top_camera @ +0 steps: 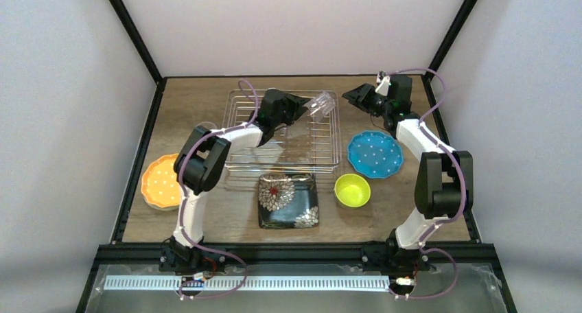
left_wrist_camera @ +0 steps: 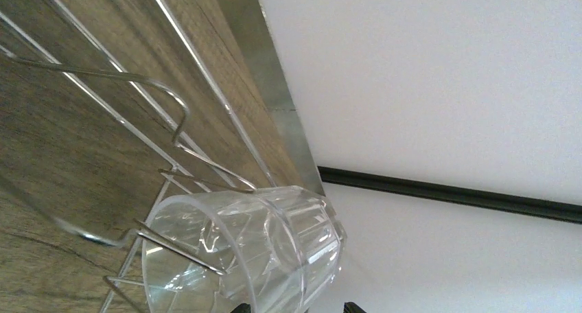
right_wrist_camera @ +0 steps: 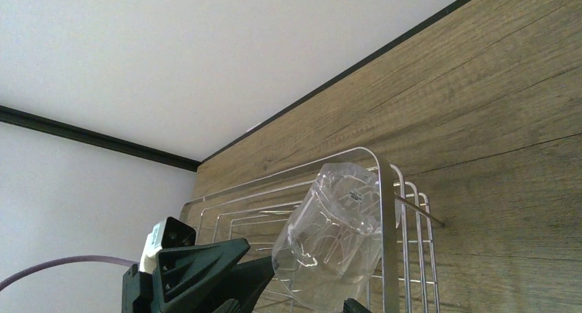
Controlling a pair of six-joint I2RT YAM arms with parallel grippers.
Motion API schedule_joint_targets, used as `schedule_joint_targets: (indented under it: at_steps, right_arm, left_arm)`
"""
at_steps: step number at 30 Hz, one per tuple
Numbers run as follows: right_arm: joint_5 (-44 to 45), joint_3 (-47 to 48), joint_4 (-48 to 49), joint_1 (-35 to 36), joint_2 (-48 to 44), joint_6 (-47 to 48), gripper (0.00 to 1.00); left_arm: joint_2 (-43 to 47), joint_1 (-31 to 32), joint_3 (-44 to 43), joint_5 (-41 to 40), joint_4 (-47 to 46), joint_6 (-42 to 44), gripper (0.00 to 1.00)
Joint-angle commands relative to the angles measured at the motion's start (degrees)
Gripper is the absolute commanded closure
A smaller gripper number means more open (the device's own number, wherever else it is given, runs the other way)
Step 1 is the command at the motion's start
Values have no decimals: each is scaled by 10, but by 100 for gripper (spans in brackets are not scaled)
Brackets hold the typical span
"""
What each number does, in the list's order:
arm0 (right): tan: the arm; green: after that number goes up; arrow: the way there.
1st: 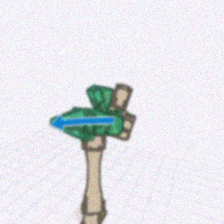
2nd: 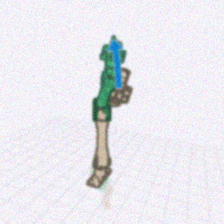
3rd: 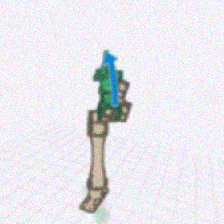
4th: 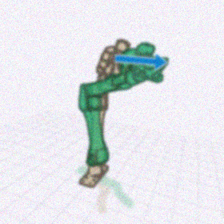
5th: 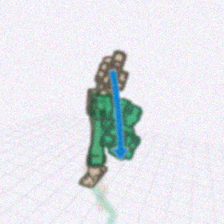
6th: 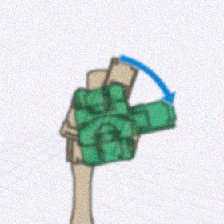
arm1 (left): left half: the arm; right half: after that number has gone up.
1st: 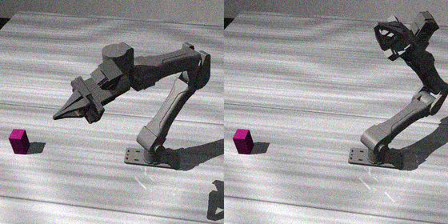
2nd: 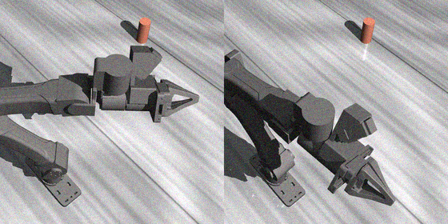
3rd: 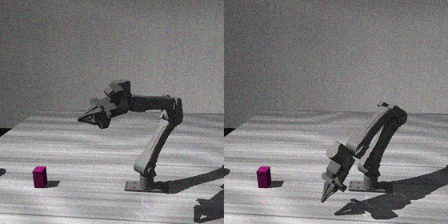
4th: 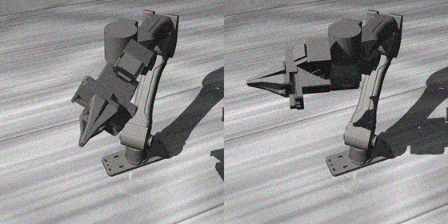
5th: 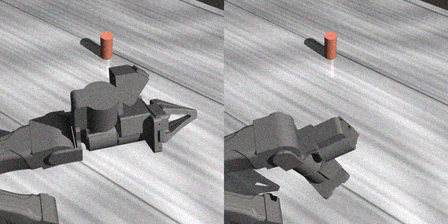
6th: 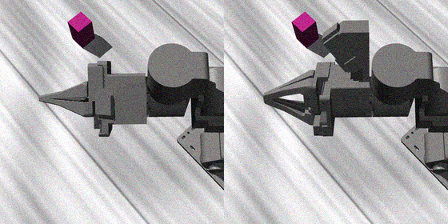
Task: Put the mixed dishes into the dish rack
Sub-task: Grab the cup from the dish rack.
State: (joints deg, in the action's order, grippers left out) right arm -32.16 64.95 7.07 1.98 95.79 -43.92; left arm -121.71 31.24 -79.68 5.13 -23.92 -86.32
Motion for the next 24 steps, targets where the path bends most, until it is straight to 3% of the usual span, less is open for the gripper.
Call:
schedule_joint_targets:
  at_steps: [1,24]
  right_arm:
    - [-2,12,4,3,19,3,11]
    - [1,15,5,3,34,11,14]
  left_arm:
    - [-22,4,-23,6,-1,10,22]
    - [-60,8,-59,12,-2,12,25]
